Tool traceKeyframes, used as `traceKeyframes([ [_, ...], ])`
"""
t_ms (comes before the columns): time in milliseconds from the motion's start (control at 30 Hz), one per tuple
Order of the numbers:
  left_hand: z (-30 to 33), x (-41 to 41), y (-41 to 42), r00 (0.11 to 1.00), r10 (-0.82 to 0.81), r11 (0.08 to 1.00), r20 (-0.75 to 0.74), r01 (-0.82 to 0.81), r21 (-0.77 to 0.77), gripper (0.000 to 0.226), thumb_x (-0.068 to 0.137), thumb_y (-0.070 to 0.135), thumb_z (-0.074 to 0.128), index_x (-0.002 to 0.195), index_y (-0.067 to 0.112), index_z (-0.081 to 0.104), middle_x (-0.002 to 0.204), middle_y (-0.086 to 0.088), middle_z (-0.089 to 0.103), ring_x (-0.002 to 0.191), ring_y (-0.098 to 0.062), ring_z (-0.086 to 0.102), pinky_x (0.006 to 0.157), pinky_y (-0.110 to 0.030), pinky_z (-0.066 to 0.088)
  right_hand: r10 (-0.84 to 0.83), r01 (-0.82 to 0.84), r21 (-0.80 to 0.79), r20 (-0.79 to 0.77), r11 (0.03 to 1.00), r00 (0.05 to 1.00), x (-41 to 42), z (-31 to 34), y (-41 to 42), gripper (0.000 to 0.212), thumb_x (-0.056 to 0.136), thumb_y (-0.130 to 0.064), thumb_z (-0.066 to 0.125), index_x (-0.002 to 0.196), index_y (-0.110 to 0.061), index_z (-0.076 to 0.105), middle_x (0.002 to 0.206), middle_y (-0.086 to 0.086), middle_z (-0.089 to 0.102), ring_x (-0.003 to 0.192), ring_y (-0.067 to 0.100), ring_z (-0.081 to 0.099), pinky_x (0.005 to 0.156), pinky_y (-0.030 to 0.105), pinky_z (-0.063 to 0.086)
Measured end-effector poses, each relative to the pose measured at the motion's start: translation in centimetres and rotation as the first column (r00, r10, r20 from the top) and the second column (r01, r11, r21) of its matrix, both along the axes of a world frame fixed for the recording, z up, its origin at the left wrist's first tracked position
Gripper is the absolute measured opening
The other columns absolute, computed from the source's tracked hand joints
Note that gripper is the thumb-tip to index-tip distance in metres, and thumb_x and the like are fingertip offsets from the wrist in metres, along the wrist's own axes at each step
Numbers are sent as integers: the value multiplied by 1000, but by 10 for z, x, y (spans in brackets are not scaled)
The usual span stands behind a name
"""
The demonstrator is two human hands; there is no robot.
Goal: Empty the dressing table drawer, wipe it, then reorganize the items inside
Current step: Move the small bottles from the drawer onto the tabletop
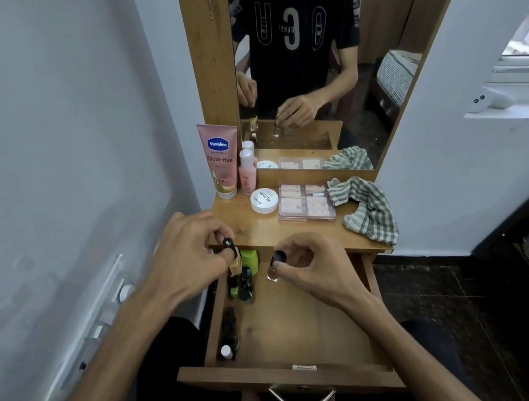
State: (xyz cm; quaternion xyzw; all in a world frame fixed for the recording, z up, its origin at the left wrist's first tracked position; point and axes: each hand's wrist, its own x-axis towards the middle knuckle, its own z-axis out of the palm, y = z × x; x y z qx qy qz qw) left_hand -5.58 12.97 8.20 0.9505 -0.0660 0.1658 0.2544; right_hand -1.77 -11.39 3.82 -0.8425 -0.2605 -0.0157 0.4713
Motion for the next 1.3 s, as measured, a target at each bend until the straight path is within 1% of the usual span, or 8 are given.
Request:
traceKeyframes([
  [133, 17, 34, 9, 1000, 19, 998, 15, -18, -58, 11, 70, 23, 76, 76, 30, 71, 76, 18, 65, 66, -5, 56, 67, -20, 42, -65, 65, 9, 48, 998, 997, 33, 15, 29, 11, 82, -26, 81, 93, -23, 79, 83, -13, 73, 72, 5, 70, 65, 23, 61],
  [233, 17, 65, 12, 999, 39, 997, 16, -38, -67, 20, 73, 16, 80, 76, 33, 69, 77, 19, 64, 63, -3, 55, 56, -18, 37, -155, 154, 13, 79, 988, 985, 59, 20, 52, 12, 80, -23, 82, 92, -23, 80, 80, -15, 72, 69, 3, 70, 66, 27, 61],
  [333, 8, 93, 14, 998, 56, 998, 7, -56, -37, 18, 76, 14, 79, 83, 29, 73, 84, 16, 65, 67, 1, 52, 61, -16, 39, -221, 225, -21, 118, 974, 968, 84, 19, 70, 10, 80, -22, 80, 90, -22, 81, 81, -12, 75, 70, 6, 70, 66, 29, 59],
  [533, -6, 124, 16, 997, 66, 997, 41, -68, 36, 21, 76, 10, 78, 97, 16, 79, 104, 0, 75, 87, -15, 60, 82, -34, 57, -261, 285, -133, 175, 949, 949, 120, 15, 92, 16, 78, -24, 78, 94, -22, 82, 86, -5, 78, 80, 15, 71, 72, 34, 58],
  [833, -23, 139, 14, 994, 103, 992, 39, -105, 73, 32, 84, 12, 76, 116, 14, 75, 116, -3, 73, 105, -23, 66, 96, -42, 56, -198, 250, -229, 229, 941, 953, 137, 7, 102, 21, 85, -25, 75, 105, -22, 81, 86, -5, 76, 79, 15, 68, 72, 39, 60],
  [1067, -30, 128, 16, 979, 125, 990, 162, -134, 46, 33, 82, 12, 74, 115, 16, 70, 115, -3, 72, 96, -22, 68, 86, -41, 58, -213, 259, -174, 249, 950, 945, 127, 8, 89, 31, 80, -20, 78, 111, -20, 78, 94, -6, 77, 80, 12, 70, 74, 34, 59],
  [1200, -39, 100, 14, 965, 134, 991, 224, -134, -13, 11, 84, 17, 68, 94, 22, 68, 93, 10, 65, 73, -3, 50, 65, -21, 49, -183, 218, -108, 263, 970, 947, 96, 0, 72, 17, 85, -21, 79, 101, -22, 80, 94, -11, 77, 67, 2, 66, 65, 18, 53],
  [1300, -54, 68, 9, 985, 42, 999, 167, -40, -12, 12, 80, 15, 65, 83, 26, 61, 77, 15, 54, 67, -4, 47, 59, -17, 39, -59, 92, -179, 182, 980, 981, 63, -15, 59, 9, 86, -21, 77, 94, -24, 80, 84, -14, 74, 61, -1, 63, 62, 13, 52],
])
